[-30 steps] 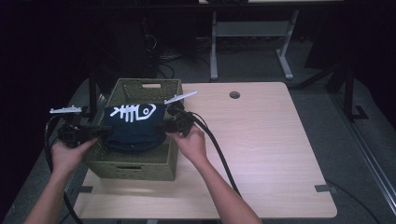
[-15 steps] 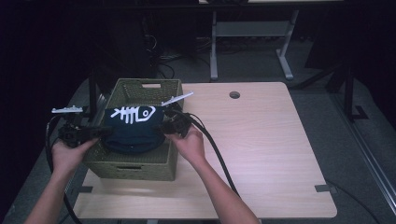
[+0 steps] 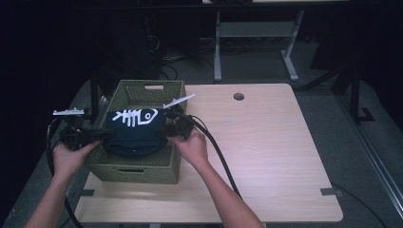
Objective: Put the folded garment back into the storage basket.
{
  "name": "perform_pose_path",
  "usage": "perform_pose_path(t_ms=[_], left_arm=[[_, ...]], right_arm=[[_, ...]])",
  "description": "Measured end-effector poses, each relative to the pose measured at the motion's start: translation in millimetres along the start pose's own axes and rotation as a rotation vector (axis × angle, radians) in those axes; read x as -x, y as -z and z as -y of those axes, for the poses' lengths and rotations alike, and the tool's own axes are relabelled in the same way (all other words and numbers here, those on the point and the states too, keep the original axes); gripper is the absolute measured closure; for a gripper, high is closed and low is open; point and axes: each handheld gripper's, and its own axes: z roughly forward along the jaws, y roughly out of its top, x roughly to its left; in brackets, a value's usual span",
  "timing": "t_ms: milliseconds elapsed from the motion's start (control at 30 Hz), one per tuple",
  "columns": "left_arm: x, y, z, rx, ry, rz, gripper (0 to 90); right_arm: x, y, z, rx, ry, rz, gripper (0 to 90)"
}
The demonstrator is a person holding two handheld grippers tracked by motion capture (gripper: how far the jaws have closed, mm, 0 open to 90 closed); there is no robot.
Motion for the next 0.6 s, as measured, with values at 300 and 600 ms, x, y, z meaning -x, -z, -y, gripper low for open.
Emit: perform_pose_path(t_ms=[300,600], left_arm=[[0.5,-4.2,0.9,-0.015,-0.005,-0.027,64.3],[3.3,6.6,-3.3,0.043,0.003,-0.004,64.2]], right_arm=[[-5.2,-1.4,-1.5,0.012,0.023,0.081,49.9],[-2.7,14.3,-5.1,0.051,0.036,0.079,47.6]])
